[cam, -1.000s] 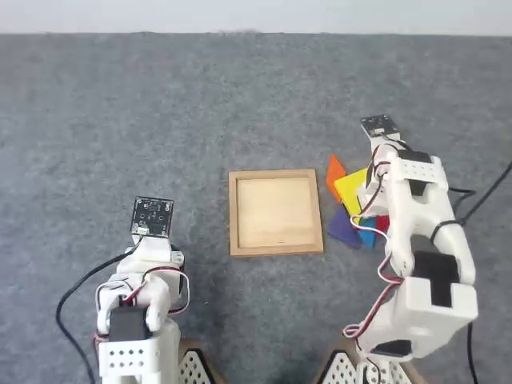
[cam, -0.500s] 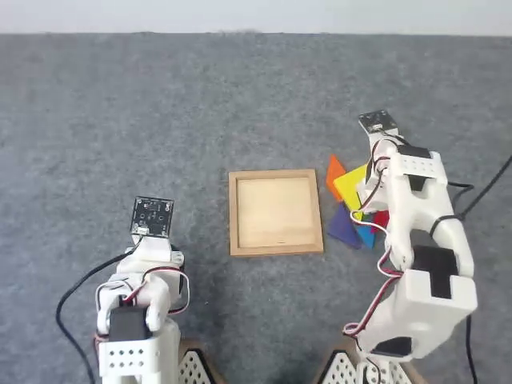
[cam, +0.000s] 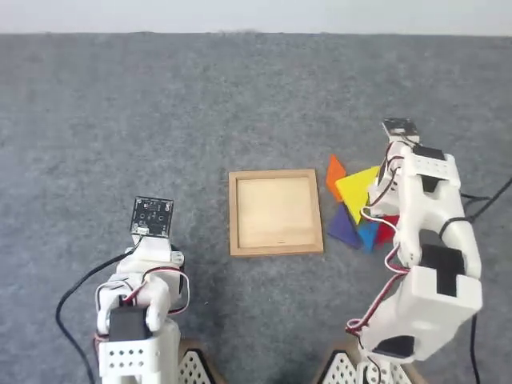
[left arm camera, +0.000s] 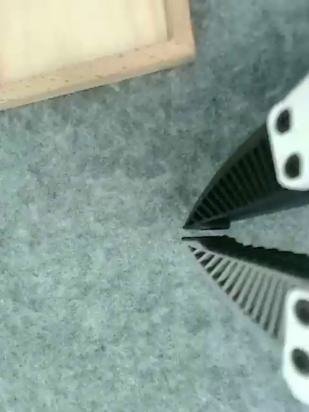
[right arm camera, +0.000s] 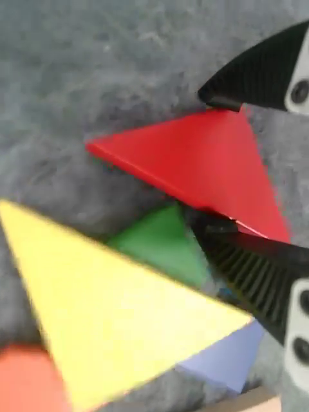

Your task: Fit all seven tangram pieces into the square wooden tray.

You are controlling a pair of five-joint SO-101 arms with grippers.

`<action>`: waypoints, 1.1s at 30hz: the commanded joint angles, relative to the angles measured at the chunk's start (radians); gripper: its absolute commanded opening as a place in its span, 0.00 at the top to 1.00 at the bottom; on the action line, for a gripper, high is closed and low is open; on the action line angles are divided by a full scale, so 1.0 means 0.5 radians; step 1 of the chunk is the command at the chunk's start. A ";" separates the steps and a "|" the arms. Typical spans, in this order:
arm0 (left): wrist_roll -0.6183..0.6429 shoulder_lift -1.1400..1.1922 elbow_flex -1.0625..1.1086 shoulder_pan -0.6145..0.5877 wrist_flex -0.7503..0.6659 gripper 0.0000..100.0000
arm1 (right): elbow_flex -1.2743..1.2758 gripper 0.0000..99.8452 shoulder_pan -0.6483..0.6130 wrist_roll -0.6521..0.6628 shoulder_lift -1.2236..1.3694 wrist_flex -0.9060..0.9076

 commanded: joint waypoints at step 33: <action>-0.003 -0.034 -0.020 0.012 0.006 0.98 | 0.037 0.90 0.066 -0.095 -0.523 0.078</action>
